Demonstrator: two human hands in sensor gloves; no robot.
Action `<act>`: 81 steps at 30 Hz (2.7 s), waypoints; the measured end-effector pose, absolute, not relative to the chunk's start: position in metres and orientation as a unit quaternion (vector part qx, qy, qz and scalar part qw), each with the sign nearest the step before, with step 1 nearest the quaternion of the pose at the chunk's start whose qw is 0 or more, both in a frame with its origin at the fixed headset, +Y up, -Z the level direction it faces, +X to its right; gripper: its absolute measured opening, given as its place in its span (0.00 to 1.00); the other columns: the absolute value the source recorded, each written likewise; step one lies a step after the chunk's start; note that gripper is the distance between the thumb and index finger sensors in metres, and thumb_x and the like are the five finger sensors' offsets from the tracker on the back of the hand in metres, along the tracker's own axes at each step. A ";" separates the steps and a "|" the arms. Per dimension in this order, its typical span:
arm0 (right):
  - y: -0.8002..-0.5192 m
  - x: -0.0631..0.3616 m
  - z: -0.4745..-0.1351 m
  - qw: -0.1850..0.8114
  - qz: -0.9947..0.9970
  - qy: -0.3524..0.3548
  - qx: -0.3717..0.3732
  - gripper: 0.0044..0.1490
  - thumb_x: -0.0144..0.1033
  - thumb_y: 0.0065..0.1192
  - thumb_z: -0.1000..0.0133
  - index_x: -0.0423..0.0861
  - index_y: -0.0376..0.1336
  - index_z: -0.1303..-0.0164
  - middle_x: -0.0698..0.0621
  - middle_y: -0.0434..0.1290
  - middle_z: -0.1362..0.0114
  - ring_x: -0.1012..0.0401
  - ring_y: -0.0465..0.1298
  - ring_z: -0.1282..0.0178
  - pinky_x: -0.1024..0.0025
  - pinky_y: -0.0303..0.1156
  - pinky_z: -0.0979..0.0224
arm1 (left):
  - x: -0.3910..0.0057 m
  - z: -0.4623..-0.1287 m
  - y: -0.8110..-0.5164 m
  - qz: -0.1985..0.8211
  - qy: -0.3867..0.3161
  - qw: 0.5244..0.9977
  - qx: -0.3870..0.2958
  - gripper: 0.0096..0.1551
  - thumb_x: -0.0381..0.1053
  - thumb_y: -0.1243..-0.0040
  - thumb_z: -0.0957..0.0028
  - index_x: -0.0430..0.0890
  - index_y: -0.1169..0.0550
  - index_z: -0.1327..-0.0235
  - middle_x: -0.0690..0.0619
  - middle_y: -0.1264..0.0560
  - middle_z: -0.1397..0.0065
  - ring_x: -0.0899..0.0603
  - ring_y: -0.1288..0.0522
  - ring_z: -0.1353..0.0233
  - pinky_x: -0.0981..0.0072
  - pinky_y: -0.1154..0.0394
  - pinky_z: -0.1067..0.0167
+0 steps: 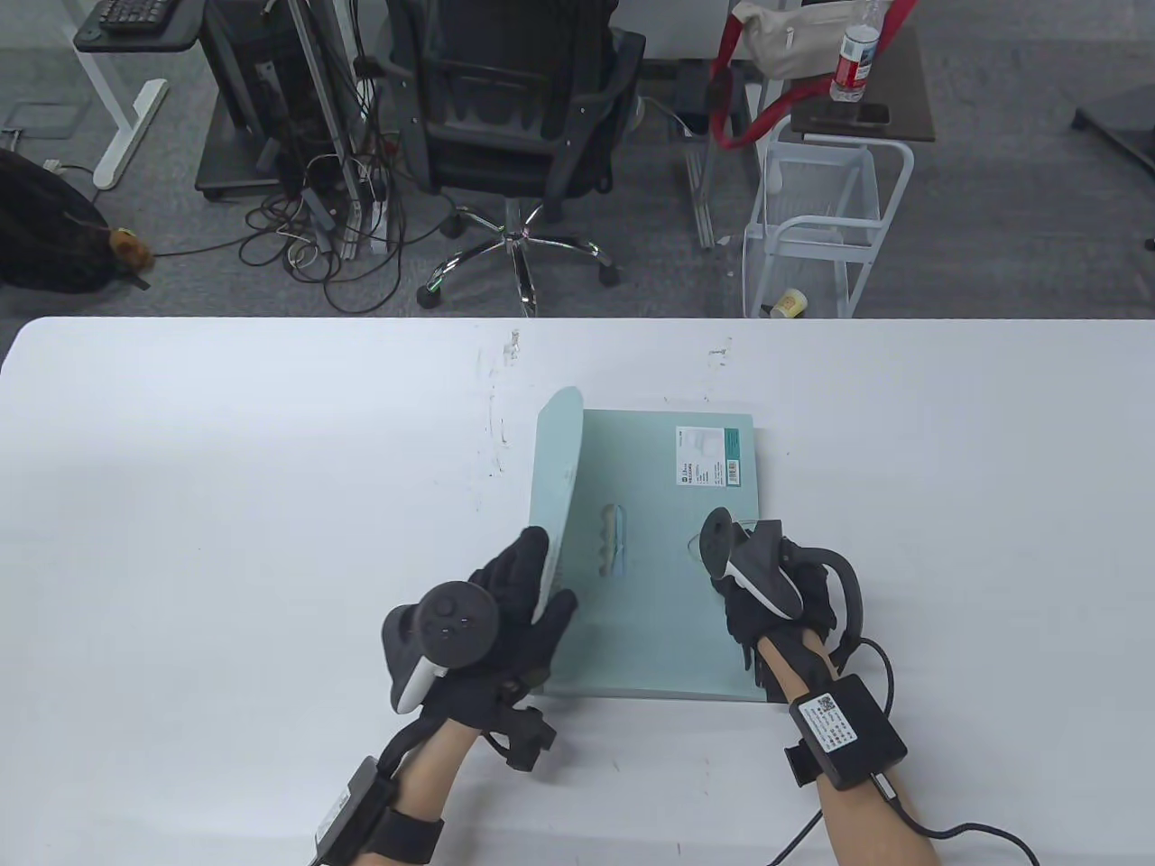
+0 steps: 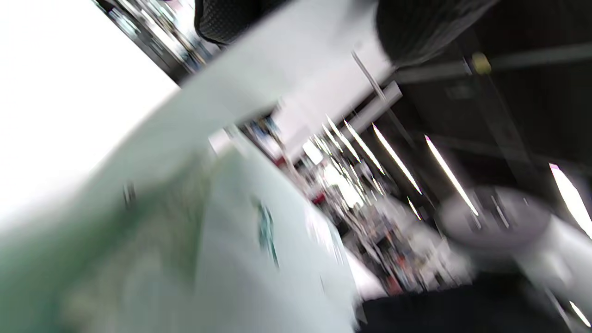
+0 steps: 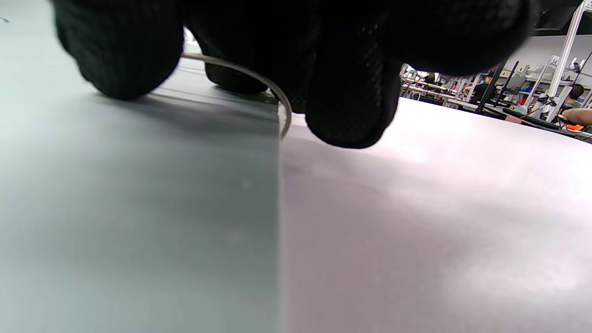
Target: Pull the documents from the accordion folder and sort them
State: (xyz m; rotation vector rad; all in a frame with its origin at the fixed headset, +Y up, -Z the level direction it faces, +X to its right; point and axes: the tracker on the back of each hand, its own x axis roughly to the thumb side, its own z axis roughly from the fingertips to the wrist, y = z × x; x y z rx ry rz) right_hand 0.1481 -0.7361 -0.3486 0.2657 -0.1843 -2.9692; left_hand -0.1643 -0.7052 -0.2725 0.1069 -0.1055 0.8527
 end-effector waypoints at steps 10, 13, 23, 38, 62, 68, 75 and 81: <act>-0.735 0.146 -0.350 0.084 -0.991 -0.060 0.089 0.38 0.58 0.64 0.55 0.54 0.67 0.34 0.48 0.70 0.29 0.49 0.81 0.46 0.57 0.77 0.55 | -0.236 -0.282 -0.721 0.139 0.168 0.973 0.072 0.56 0.59 0.34 0.49 0.47 0.55 0.20 0.38 0.61 0.17 0.29 0.62 0.18 0.33 0.60 0.26; -0.735 0.147 -0.348 0.085 -0.991 -0.053 0.090 0.39 0.58 0.63 0.55 0.54 0.66 0.34 0.48 0.69 0.28 0.47 0.77 0.38 0.49 0.74 0.43 | -0.220 -0.290 -0.738 0.030 0.081 0.996 0.021 0.37 0.48 0.37 0.46 0.62 0.38 0.25 0.53 0.53 0.14 0.38 0.56 0.14 0.39 0.57 0.23; -0.716 0.093 -0.340 0.054 -0.998 -0.021 0.021 0.38 0.49 0.61 0.50 0.55 0.59 0.28 0.50 0.66 0.25 0.42 0.75 0.33 0.47 0.73 0.41 | -0.203 -0.294 -0.752 0.117 0.026 0.991 -0.056 0.38 0.66 0.47 0.47 0.55 0.34 0.23 0.46 0.40 0.16 0.36 0.38 0.17 0.38 0.39 0.25; -0.724 -0.015 -0.360 0.046 -0.996 -0.073 0.005 0.45 0.61 0.66 0.55 0.48 0.62 0.31 0.43 0.76 0.40 0.60 0.85 0.76 0.68 0.79 0.76 | -0.190 -0.296 -0.762 0.093 0.031 0.981 -0.169 0.56 0.73 0.47 0.51 0.45 0.49 0.19 0.39 0.53 0.14 0.31 0.48 0.15 0.35 0.47 0.23; -0.671 0.015 -0.356 0.006 -0.987 -0.158 0.004 0.66 0.78 0.55 0.62 0.45 0.47 0.23 0.47 0.71 0.41 0.61 0.82 0.73 0.68 0.78 0.71 | -0.164 -0.288 -0.767 0.017 0.071 0.984 -0.160 0.59 0.74 0.51 0.52 0.36 0.49 0.20 0.33 0.56 0.16 0.26 0.54 0.17 0.31 0.54 0.24; -0.617 0.103 -0.350 -0.193 -0.972 -0.133 0.030 0.53 0.66 0.59 0.53 0.47 0.52 0.24 0.46 0.74 0.40 0.53 0.83 0.63 0.59 0.78 0.62 | -0.167 -0.288 -0.769 0.027 0.074 0.982 -0.172 0.59 0.74 0.53 0.52 0.36 0.49 0.20 0.32 0.55 0.17 0.26 0.51 0.18 0.32 0.52 0.24; -0.611 0.200 -0.331 -0.423 -0.895 -0.127 0.055 0.46 0.54 0.54 0.46 0.43 0.49 0.23 0.41 0.70 0.34 0.35 0.70 0.31 0.35 0.68 0.38 | -0.166 -0.287 -0.769 0.026 0.077 0.982 -0.169 0.59 0.74 0.53 0.52 0.37 0.48 0.21 0.32 0.54 0.17 0.26 0.50 0.18 0.32 0.51 0.24; -0.647 0.250 -0.322 -0.629 -0.772 -0.087 0.027 0.47 0.51 0.53 0.44 0.41 0.43 0.23 0.36 0.62 0.30 0.31 0.55 0.25 0.28 0.56 0.33 | -0.166 -0.287 -0.768 0.029 0.077 0.982 -0.168 0.59 0.75 0.52 0.52 0.37 0.48 0.21 0.33 0.54 0.17 0.26 0.50 0.18 0.32 0.50 0.24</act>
